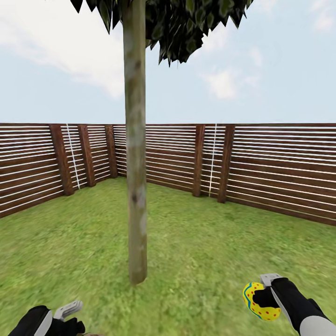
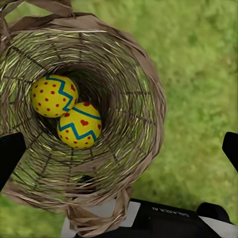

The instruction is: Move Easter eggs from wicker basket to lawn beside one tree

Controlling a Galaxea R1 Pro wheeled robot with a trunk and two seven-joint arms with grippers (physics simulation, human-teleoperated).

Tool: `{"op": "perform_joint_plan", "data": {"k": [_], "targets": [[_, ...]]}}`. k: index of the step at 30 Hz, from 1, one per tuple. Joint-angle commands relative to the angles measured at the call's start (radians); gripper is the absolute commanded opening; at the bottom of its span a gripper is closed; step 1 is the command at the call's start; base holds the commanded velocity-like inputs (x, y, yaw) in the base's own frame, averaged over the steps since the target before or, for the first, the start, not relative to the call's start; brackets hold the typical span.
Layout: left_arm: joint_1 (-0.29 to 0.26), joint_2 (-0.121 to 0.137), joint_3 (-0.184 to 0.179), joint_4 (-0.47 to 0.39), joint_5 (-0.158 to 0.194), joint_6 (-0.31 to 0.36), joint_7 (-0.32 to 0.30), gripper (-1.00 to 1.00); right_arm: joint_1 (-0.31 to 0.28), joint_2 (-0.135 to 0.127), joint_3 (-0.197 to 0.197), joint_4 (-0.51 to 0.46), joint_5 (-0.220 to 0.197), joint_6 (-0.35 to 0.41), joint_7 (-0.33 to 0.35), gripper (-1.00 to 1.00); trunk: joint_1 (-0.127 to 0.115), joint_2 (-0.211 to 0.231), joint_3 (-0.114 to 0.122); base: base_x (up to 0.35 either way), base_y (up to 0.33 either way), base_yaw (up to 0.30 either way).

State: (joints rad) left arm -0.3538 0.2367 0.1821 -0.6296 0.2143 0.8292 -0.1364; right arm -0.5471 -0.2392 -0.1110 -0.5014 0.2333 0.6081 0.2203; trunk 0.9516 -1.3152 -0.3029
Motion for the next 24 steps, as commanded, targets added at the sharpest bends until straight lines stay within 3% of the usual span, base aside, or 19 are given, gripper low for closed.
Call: {"op": "perform_joint_plan", "data": {"k": [1, 3, 6, 8, 15, 24], "targets": [[-0.001, 0.001, 0.003, -0.002, -0.003, 0.005, -0.004, 1.0, 0.0, 0.001, -0.006, -0.001, 0.011, 0.004, 0.008, -1.0, 0.0, -0.001, -0.001, 0.003, 0.0, 0.0], [-0.001, 0.011, 0.003, -0.007, -0.003, 0.004, -0.003, 1.0, 0.0, 0.001, -0.006, 0.0, 0.011, 0.004, 0.008, -1.0, 0.0, -0.001, -0.001, 0.001, 0.0, 0.0], [-0.001, 0.077, 0.002, -0.005, -0.005, 0.005, -0.006, 1.0, 0.0, 0.002, -0.005, 0.001, 0.01, 0.004, 0.008, -1.0, 0.0, -0.001, -0.001, 0.0, 0.0, 0.0], [-0.001, 0.1, 0.0, -0.002, -0.005, 0.005, -0.007, 1.0, 0.0, 0.003, -0.004, 0.001, 0.009, 0.004, 0.008, -1.0, 0.0, -0.001, -0.001, 0.0, 0.0, 0.0], [-0.001, 0.098, -0.009, -0.001, -0.004, 0.005, -0.006, 1.0, 0.0, 0.001, -0.006, 0.001, 0.009, 0.004, 0.008, -1.0, 0.0, -0.001, -0.001, 0.0, 0.0, 0.0], [-0.001, 0.096, -0.007, 0.0, -0.003, 0.005, -0.006, 1.0, 0.0, 0.0, -0.006, 0.001, 0.009, 0.004, 0.008, -1.0, 0.035, -0.064, -0.03, 0.0, 0.0, 0.0]]}}
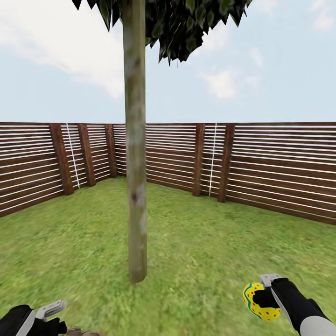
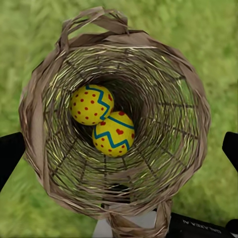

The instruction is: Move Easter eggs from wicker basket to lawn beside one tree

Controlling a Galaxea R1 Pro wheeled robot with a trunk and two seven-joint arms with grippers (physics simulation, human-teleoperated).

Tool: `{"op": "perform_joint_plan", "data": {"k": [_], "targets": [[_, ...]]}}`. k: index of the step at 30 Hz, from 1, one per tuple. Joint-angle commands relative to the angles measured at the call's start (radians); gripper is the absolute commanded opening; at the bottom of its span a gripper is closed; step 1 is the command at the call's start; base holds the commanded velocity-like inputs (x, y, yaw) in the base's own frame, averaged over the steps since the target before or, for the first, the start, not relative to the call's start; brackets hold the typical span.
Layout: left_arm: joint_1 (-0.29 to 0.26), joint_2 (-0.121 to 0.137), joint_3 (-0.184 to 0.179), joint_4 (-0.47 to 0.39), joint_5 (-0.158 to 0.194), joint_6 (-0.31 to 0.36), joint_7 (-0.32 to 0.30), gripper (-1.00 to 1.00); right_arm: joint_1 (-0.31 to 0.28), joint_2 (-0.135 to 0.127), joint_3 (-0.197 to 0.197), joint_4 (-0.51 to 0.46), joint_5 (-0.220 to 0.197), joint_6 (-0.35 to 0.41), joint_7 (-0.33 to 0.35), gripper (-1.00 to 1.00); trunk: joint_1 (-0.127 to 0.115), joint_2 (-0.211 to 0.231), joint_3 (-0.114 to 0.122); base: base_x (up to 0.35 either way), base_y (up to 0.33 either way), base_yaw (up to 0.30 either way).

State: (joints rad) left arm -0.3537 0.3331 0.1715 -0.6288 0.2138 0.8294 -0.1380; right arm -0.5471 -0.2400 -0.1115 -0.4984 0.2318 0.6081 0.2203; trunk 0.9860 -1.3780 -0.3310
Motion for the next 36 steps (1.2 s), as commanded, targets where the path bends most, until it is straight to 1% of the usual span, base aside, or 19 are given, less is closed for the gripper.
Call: {"op": "perform_joint_plan", "data": {"k": [1, 12, 16, 19, 20, 21, 22, 23, 24, 26, 27, 28, 29, 30, 32, 36], "targets": [[-0.001, 0.0, 0.003, -0.001, -0.002, 0.005, -0.005, 1.0, -0.001, 0.001, -0.005, -0.002, 0.011, 0.004, 0.008, -1.0, 0.004, -0.008, -0.005, 0.0, 0.0, 0.0], [-0.001, -0.005, 0.002, 0.0, -0.004, 0.005, -0.005, 1.0, -0.001, 0.001, -0.008, -0.002, 0.01, 0.003, 0.008, -1.0, 0.046, -0.085, -0.039, 0.0, 0.0, 0.0], [-0.001, -0.019, 0.002, 0.0, -0.004, 0.005, -0.005, 1.0, -0.001, -0.001, -0.009, -0.005, 0.006, 0.003, 0.008, -1.0, 0.061, -0.113, -0.052, 0.0, 0.0, 0.0], [-0.001, -0.021, 0.002, 0.001, -0.004, 0.005, -0.005, 1.0, -0.001, -0.01, -0.013, -0.029, 0.0, -0.011, 0.014, -1.0, 0.073, -0.134, -0.061, 0.0, 0.0, 0.0], [-0.001, -0.023, 0.002, 0.001, -0.004, 0.005, -0.005, 1.0, -0.001, -0.012, -0.02, -0.051, -0.001, -0.023, 0.016, -1.0, 0.077, -0.141, -0.064, 0.0, 0.0, 0.0], [-0.001, -0.025, 0.002, 0.001, -0.004, 0.005, -0.005, 1.0, -0.001, -0.011, -0.052, -0.079, -0.006, -0.056, 0.014, -1.0, 0.081, -0.148, -0.067, 0.0, 0.0, 0.0], [-0.001, -0.026, 0.002, 0.0, -0.004, 0.005, -0.005, 1.0, -0.001, -0.007, -0.082, -0.105, -0.011, -0.089, 0.011, -1.0, 0.084, -0.155, -0.07, 0.0, 0.0, 0.0], [-0.001, -0.026, 0.002, 0.0, -0.004, 0.005, -0.005, 1.0, -0.001, -0.001, -0.099, -0.15, -0.015, -0.108, 0.007, -1.0, 0.088, -0.162, -0.073, 0.0, 0.0, 0.0], [-0.001, -0.026, 0.002, 0.0, -0.003, 0.005, -0.006, 1.0, -0.001, 0.008, -0.106, -0.203, -0.017, -0.113, 0.005, -1.0, 0.092, -0.169, -0.077, 0.0, 0.0, 0.0], [-0.001, -0.024, 0.002, 0.0, -0.003, 0.005, -0.005, 1.0, -0.001, 0.038, -0.112, -0.281, -0.018, -0.117, 0.001, -1.0, 0.1, -0.183, -0.083, 0.0, 0.0, 0.0], [-0.001, -0.024, 0.002, 0.0, -0.004, 0.005, -0.005, 1.0, -0.002, 0.051, -0.113, -0.312, -0.019, -0.17, 0.0, -1.0, 0.104, -0.19, -0.086, 0.0, 0.0, 0.0], [-0.001, -0.025, 0.002, 0.0, -0.004, 0.005, -0.005, 1.0, -0.002, 0.054, -0.114, -0.333, -0.02, -0.225, 0.0, -1.0, 0.107, -0.197, -0.089, 0.0, 0.0, 0.0], [-0.001, -0.024, 0.003, 0.0, -0.004, 0.005, -0.005, 1.0, -0.002, 0.059, -0.114, -0.355, -0.02, -0.261, 0.0, -1.0, 0.111, -0.204, -0.092, 0.0, 0.0, 0.0], [-0.001, -0.025, 0.003, 0.0, -0.004, 0.005, -0.005, 1.0, -0.002, 0.061, -0.114, -0.367, -0.02, -0.258, 0.0, -1.0, 0.115, -0.211, -0.095, 0.0, 0.0, 0.0], [-0.001, -0.025, 0.003, 0.0, -0.004, 0.005, -0.004, 1.0, -0.002, 0.062, -0.114, -0.377, -0.02, -0.23, 0.002, -1.0, 0.123, -0.225, -0.102, 0.0, 0.0, 0.0], [-0.001, -0.024, 0.003, 0.001, -0.004, 0.005, -0.004, 1.0, -0.002, 0.062, -0.115, -0.38, -0.02, -0.228, 0.002, -1.0, 0.138, -0.253, -0.114, 0.0, 0.0, 0.0]]}}
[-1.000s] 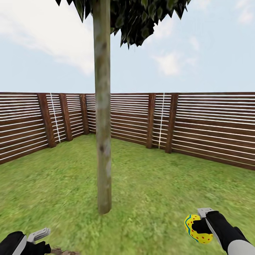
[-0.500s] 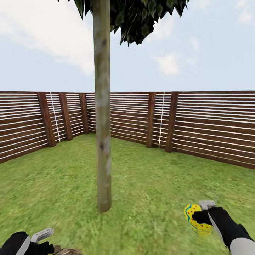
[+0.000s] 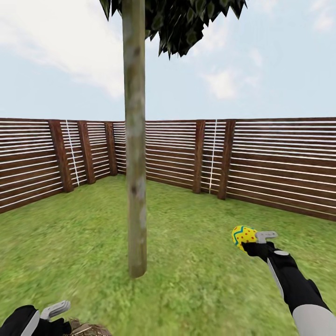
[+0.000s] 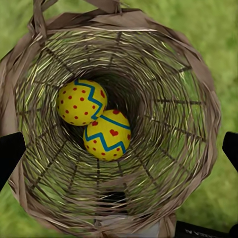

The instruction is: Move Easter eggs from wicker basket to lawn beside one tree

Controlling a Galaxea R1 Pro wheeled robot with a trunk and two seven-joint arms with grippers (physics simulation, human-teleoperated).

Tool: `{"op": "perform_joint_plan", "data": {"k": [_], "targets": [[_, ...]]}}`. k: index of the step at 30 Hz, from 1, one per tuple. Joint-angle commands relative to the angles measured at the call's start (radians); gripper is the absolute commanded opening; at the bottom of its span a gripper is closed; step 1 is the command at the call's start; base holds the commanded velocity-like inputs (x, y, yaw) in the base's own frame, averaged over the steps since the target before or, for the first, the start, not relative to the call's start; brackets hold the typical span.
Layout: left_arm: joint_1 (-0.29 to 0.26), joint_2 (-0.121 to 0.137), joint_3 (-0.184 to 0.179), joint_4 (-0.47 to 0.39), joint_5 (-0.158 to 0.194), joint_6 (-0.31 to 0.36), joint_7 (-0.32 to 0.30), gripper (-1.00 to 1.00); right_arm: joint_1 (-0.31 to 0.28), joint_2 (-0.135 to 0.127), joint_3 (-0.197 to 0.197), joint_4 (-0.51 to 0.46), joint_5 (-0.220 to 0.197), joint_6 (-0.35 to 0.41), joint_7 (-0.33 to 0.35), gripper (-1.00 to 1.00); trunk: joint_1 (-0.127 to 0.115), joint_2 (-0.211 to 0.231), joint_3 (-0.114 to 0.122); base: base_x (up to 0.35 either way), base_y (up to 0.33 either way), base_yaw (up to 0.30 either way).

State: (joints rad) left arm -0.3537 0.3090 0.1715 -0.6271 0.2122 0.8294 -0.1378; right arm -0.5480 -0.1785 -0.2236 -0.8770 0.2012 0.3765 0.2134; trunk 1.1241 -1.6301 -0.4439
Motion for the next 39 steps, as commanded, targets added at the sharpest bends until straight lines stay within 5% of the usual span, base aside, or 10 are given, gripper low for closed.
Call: {"op": "perform_joint_plan", "data": {"k": [1, 18, 27, 39], "targets": [[-0.001, 0.0, 0.003, 0.0, -0.002, 0.005, -0.004, 1.0, 0.0, 0.001, -0.004, -0.002, 0.011, 0.004, 0.009, -1.0, 0.004, -0.008, -0.004, 0.0, 0.0, 0.0], [-0.001, -0.002, 0.003, 0.0, -0.002, 0.004, -0.003, 1.0, 0.0, -0.001, -0.01, 0.0, 0.009, -0.002, 0.015, -1.0, 0.069, -0.127, -0.058, 0.0, 0.0, 0.0], [-0.001, -0.007, 0.002, 0.0, -0.002, 0.004, -0.003, 1.0, -0.001, -0.001, -0.009, 0.0, 0.009, -0.002, 0.014, -1.0, 0.069, -0.127, -0.058, 0.0, 0.0, 0.0], [-0.001, -0.017, 0.002, 0.0, -0.003, 0.004, -0.002, 1.0, -0.001, 0.0, -0.006, -0.002, 0.009, 0.0, 0.014, -1.0, 0.115, -0.211, -0.095, 0.0, 0.0, 0.0]]}}
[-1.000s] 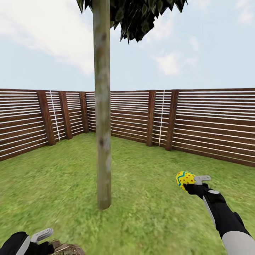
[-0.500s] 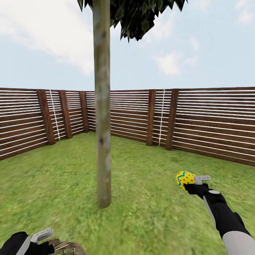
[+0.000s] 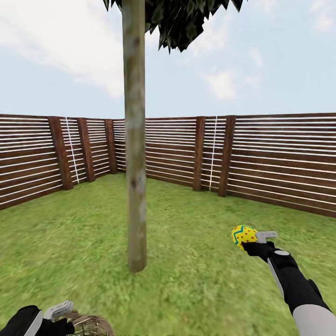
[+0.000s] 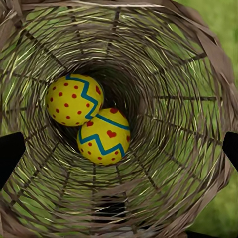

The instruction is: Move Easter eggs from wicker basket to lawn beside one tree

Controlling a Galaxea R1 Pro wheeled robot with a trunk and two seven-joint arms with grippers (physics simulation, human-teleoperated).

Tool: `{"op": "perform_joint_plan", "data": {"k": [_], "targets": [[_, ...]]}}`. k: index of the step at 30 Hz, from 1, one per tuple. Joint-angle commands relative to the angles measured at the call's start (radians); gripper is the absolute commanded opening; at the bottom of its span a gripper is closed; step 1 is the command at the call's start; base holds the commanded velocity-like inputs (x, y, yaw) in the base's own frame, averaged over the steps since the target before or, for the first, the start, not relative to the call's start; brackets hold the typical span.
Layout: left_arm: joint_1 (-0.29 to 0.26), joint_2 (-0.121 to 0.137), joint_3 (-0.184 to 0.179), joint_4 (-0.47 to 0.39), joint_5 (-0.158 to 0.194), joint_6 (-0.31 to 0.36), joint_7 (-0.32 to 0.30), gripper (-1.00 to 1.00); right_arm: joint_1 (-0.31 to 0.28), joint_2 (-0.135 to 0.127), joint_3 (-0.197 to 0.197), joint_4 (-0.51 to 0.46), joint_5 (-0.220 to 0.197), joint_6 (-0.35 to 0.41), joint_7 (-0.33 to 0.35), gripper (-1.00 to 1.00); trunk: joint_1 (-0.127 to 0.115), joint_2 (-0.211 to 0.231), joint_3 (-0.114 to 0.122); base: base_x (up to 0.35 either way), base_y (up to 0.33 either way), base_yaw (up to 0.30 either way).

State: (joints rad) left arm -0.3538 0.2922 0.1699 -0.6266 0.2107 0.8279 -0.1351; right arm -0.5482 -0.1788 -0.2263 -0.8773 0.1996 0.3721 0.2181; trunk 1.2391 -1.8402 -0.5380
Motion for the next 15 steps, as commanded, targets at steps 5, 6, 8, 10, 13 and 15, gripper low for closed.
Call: {"op": "perform_joint_plan", "data": {"k": [5, 6, 8, 10, 13, 15], "targets": [[-0.001, -0.001, 0.003, 0.001, -0.002, 0.005, -0.005, 1.0, 0.0, 0.001, -0.002, -0.002, 0.011, 0.005, 0.009, -1.0, 0.019, -0.036, -0.017, 0.0, 0.0, 0.0], [-0.001, -0.001, 0.003, 0.002, -0.002, 0.005, -0.005, 1.0, 0.0, 0.001, -0.002, -0.002, 0.011, 0.005, 0.009, -1.0, 0.023, -0.043, -0.02, 0.0, 0.0, 0.0], [-0.001, -0.001, 0.003, 0.003, -0.002, 0.005, -0.005, 1.0, -0.001, 0.001, -0.002, -0.002, 0.011, 0.005, 0.009, -1.0, 0.031, -0.057, -0.026, 0.0, 0.0, 0.0], [-0.001, 0.0, 0.003, 0.003, -0.002, 0.005, -0.005, 1.0, -0.001, 0.001, -0.002, -0.002, 0.011, 0.005, 0.009, -1.0, 0.038, -0.071, -0.033, 0.0, 0.0, 0.0], [-0.001, 0.003, 0.004, 0.003, -0.002, 0.005, -0.006, 1.0, -0.001, 0.001, -0.004, -0.002, 0.011, 0.005, 0.009, -1.0, 0.05, -0.092, -0.042, 0.0, 0.0, 0.0], [-0.001, 0.004, 0.005, 0.002, -0.002, 0.005, -0.006, 1.0, 0.0, 0.001, -0.003, -0.002, 0.011, 0.005, 0.009, -1.0, 0.058, -0.106, -0.048, 0.0, 0.0, 0.0]]}}
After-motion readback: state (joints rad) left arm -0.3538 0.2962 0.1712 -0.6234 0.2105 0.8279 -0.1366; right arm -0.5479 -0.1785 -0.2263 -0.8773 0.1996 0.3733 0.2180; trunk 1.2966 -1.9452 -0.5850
